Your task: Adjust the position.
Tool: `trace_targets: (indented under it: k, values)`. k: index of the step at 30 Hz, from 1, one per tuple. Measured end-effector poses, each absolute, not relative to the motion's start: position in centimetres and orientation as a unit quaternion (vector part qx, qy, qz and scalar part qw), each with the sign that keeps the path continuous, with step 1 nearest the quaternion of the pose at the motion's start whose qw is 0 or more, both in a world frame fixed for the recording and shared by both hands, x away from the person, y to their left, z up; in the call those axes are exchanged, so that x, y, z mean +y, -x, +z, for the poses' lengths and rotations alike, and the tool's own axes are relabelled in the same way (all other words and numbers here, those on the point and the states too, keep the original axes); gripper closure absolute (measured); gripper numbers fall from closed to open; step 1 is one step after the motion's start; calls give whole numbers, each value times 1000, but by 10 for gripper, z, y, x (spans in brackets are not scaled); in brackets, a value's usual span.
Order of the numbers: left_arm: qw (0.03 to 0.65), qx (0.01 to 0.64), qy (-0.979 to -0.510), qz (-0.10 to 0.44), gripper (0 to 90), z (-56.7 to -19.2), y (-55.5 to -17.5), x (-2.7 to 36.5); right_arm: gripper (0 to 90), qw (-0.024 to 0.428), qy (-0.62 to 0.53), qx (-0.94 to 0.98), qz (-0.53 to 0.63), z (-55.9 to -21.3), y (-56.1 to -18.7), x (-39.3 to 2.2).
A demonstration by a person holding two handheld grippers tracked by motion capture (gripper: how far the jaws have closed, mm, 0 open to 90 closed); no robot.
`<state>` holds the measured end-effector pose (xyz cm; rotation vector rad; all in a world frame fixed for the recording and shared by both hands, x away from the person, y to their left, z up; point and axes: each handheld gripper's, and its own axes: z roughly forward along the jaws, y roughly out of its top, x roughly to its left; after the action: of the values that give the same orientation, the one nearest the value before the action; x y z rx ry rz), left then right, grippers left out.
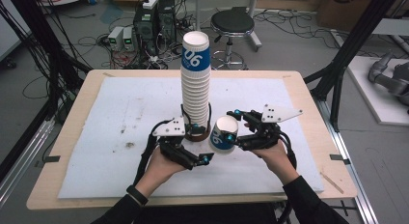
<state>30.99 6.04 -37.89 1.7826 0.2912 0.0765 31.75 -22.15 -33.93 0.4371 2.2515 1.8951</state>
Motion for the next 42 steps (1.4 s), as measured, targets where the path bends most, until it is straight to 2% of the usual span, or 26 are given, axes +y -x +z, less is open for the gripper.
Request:
trace_targets:
  k: [27, 31, 42]
  values:
    - [595, 136, -790, 49, 74, -391, -319, 30, 313, 59, -133, 757, 637, -342, -313, -210]
    - [596, 129, -791, 43, 132, -392, -319, 30, 313, 59, -135, 757, 637, -341, -313, -210]
    - [596, 128, -792, 44, 165, -391, -319, 31, 313, 59, -136, 756, 638, -342, -314, -211]
